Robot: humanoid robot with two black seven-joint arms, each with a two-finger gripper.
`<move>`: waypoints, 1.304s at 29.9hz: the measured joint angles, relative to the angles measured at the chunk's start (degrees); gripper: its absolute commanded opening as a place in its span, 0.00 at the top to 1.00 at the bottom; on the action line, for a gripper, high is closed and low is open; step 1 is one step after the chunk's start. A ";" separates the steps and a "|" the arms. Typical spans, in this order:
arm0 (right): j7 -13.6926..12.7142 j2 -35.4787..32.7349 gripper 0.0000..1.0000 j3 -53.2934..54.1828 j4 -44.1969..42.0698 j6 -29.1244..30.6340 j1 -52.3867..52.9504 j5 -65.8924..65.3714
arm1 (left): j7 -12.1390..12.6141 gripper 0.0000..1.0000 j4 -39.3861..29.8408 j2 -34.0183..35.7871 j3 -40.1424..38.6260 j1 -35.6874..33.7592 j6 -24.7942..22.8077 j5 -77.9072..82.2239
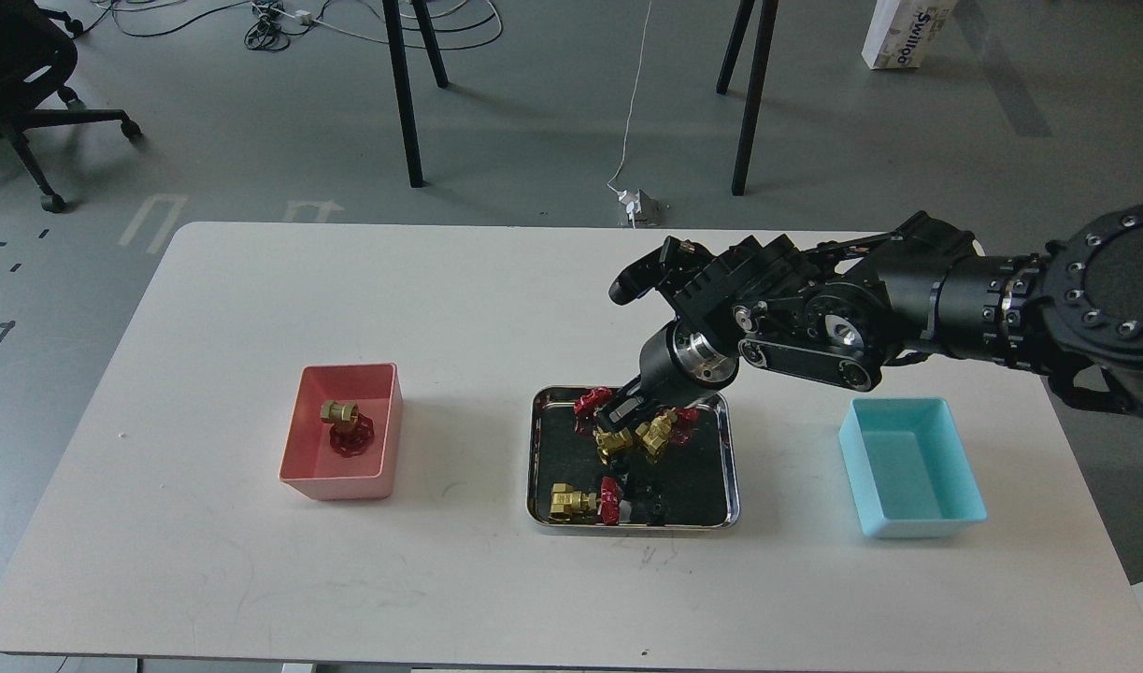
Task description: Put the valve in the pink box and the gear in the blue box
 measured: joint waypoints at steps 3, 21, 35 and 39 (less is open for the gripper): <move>-0.04 -10.01 0.91 0.81 4.75 0.00 0.77 0.24 | 0.00 0.11 0.01 -0.01 0.11 0.03 -0.05 0.04; 0.00 -44.18 0.84 1.17 17.04 -1.72 -9.01 -0.85 | -0.09 0.11 -0.09 0.09 -0.19 0.12 0.45 0.06; -0.19 -43.29 0.10 5.66 14.00 -2.43 -13.38 0.24 | -0.09 0.11 -0.13 0.32 -0.64 0.12 0.53 -0.01; -0.59 -43.84 0.08 12.55 12.59 -2.13 -13.67 4.19 | 0.05 0.11 -0.22 -0.02 -0.64 0.12 0.59 -0.02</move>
